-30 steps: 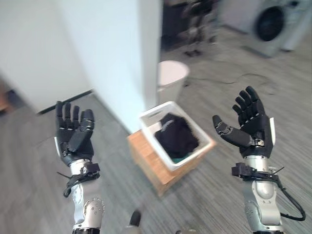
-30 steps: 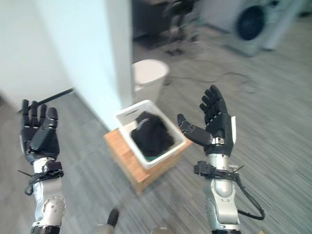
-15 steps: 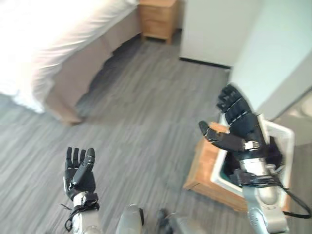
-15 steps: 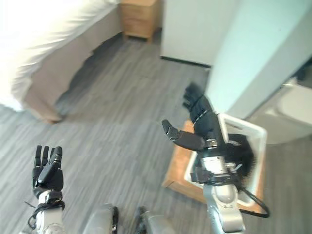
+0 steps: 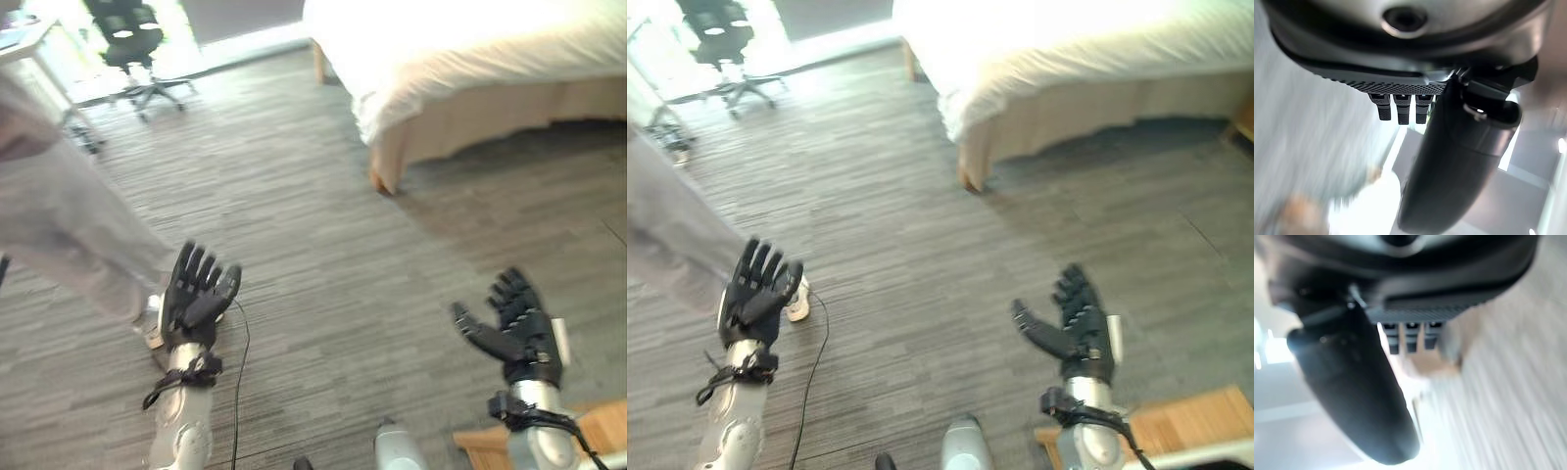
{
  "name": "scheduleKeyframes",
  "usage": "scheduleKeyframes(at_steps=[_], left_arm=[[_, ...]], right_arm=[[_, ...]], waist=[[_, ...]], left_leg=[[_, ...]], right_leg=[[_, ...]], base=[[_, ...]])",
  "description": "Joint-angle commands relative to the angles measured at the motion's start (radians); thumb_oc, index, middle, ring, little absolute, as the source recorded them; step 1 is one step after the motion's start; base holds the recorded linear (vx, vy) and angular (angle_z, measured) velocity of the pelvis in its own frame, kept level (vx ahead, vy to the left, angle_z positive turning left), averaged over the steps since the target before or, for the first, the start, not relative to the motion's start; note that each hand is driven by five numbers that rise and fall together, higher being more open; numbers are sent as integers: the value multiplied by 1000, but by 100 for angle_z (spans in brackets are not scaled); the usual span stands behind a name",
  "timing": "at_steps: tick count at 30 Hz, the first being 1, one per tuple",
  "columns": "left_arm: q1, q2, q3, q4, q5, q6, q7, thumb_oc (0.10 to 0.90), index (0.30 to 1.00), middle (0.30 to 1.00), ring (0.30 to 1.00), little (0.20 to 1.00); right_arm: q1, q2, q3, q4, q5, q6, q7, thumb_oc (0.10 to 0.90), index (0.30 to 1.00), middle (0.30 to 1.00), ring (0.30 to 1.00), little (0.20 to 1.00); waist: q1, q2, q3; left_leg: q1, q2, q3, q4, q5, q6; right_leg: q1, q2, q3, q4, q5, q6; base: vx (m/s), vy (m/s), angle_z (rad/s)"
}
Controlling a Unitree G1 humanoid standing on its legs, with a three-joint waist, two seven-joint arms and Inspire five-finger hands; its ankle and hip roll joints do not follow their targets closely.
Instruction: Pick up bed clothes into laundry basket.
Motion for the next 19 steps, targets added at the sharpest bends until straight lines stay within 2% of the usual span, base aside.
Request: scheduleKeyframes(at_steps=[1,2,3,4,7,8,15,19], left_arm=[[-60,90,51,-156,223,-39,28,800,900,900,900,900],[-59,90,51,-159,225,-38,29,800,900,900,900,900],[-48,65,49,-156,252,-40,66,800,900,900,900,900],[-36,45,51,-158,233,-39,70,800,900,900,900,900],[-6,10,40,-162,203,-28,64,800,900,900,900,900],[47,-15,-1,-161,189,18,45,800,900,900,900,900],[59,-10,10,-162,199,27,36,800,900,900,900,900],[62,-15,-27,-110,209,40,30,800,900,900,900,900]], right_arm=[[-101,0,-45,-61,43,-67,19,800,900,900,900,900],[-102,0,-45,-59,44,-68,20,800,900,900,900,900],[-134,-9,-17,-22,68,-63,15,800,900,900,900,900],[-142,-13,-13,-18,72,-60,7,800,900,900,900,900],[-136,-15,-15,-23,88,-52,1,800,900,900,900,900],[-125,-11,-11,-19,74,-38,-13,800,900,900,900,900],[-99,-7,13,-7,69,-20,19,800,900,900,900,900],[-84,1,32,27,80,-13,23,800,900,900,900,900]], waist=[[46,-16,-29],[43,-17,-29],[79,-38,-49],[90,-46,-57],[108,-55,-71],[122,-68,-95],[127,-76,-114],[123,-75,-122]], left_leg=[[64,44,-69,-95,1,-51],[63,44,-73,-95,2,-51],[53,43,-92,-101,20,-58],[54,46,-89,-108,20,-60],[60,46,-88,-118,26,-61],[65,50,-89,-124,29,-63],[82,51,-90,-123,25,-64],[81,54,-90,-120,25,-64]], right_leg=[[113,-13,-239,-171,25,-12],[116,-14,-242,-174,26,-12],[154,-10,-249,-230,37,-14],[166,-14,-262,-258,44,-13],[190,-16,-272,-294,53,-15],[218,-13,-292,-335,59,-15],[240,-12,-302,-346,59,-18],[232,-12,-301,-341,63,-17]], base=[[-54,-33,59],[-59,-116,75],[-8,-101,74],[-7,-101,65],[38,-58,23],[20,-62,5],[4,-12,1],[-5,2,-1]])
